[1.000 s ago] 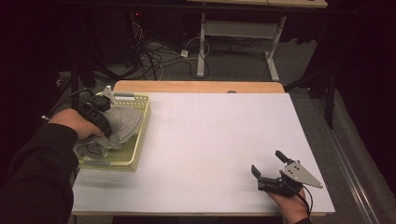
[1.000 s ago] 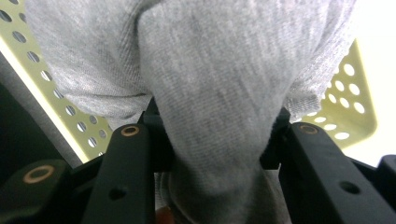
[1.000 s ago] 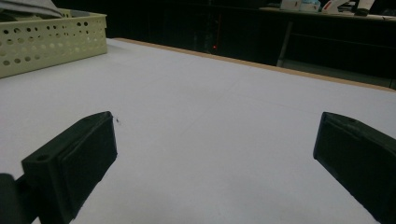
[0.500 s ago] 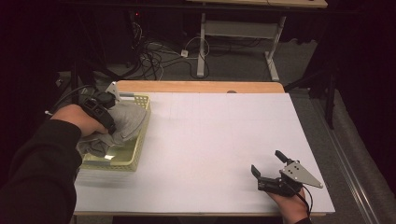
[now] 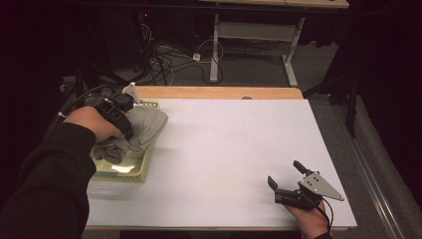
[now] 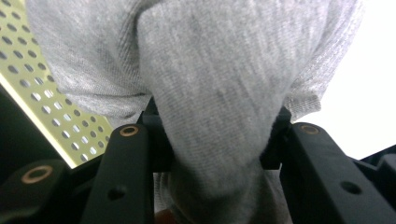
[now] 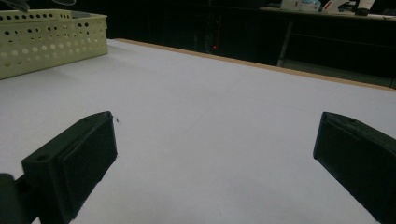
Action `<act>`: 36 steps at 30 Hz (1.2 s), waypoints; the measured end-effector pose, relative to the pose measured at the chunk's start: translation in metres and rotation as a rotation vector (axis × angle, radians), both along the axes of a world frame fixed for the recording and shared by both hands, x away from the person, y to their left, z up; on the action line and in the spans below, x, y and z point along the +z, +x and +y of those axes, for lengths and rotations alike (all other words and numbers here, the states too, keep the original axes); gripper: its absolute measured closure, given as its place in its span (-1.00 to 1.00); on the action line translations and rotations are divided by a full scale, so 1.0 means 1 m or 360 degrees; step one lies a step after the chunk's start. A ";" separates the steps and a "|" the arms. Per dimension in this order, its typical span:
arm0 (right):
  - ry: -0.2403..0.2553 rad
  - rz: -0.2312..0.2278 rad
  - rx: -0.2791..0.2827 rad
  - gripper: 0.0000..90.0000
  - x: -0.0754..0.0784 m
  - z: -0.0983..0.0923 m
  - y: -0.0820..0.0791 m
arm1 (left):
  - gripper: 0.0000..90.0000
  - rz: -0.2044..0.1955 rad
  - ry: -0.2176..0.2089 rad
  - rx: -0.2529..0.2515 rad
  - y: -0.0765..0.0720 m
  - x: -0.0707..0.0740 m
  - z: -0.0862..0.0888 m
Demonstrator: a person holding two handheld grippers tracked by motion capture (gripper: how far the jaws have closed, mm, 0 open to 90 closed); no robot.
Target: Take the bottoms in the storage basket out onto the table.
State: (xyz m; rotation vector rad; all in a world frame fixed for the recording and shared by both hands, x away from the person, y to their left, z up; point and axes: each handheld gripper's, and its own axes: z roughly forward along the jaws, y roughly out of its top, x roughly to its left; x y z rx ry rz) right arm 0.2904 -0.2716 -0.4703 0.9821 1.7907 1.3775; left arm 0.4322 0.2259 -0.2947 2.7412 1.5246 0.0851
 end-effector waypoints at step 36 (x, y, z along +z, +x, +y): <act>0.0001 -0.0003 0.0009 -1.00 0.000 0.000 0.001 | 0.25 0.0020 0.0051 -0.0198 0.008 -0.007 -0.080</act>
